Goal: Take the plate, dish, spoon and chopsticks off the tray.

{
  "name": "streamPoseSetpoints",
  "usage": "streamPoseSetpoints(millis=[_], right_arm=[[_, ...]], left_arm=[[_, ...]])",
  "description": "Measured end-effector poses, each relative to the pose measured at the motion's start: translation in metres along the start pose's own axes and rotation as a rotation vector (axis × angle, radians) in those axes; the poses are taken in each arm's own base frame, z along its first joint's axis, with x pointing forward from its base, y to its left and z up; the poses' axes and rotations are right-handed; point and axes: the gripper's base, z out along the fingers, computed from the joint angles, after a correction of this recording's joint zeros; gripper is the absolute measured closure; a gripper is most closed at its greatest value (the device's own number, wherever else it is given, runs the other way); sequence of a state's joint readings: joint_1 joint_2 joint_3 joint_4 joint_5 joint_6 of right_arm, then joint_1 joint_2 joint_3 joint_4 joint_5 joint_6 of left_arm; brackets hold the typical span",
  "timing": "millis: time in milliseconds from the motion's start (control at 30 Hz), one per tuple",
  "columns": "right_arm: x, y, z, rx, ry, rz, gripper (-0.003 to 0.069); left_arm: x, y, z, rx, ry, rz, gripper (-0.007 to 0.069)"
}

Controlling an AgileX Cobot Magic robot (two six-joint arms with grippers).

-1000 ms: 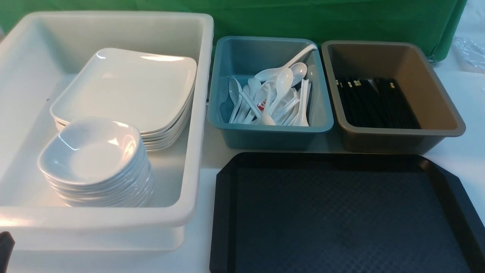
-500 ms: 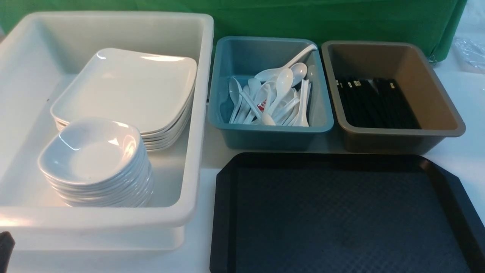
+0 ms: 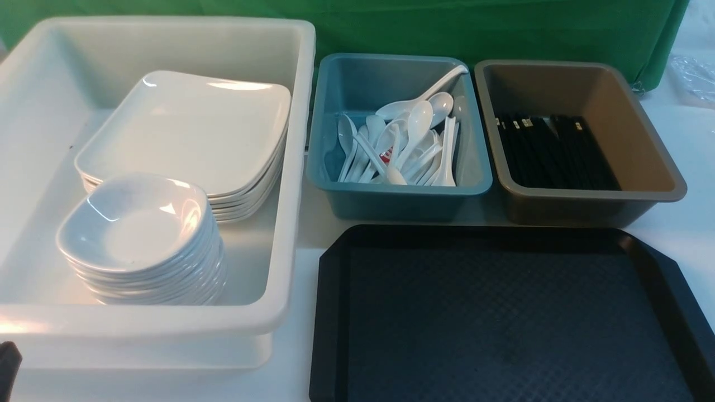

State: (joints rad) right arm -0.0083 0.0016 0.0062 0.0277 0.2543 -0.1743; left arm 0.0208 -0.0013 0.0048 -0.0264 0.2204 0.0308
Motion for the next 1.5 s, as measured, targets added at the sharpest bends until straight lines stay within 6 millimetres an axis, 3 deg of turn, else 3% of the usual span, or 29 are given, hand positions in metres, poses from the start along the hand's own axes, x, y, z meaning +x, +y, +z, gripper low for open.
streamPoseSetpoints(millis=[1500], right_arm=[[0.0000,-0.0001,0.0000,0.002,0.000,0.001,0.0421]], left_arm=[[0.0000,0.0000,0.0000,0.000,0.000,0.043,0.0608]])
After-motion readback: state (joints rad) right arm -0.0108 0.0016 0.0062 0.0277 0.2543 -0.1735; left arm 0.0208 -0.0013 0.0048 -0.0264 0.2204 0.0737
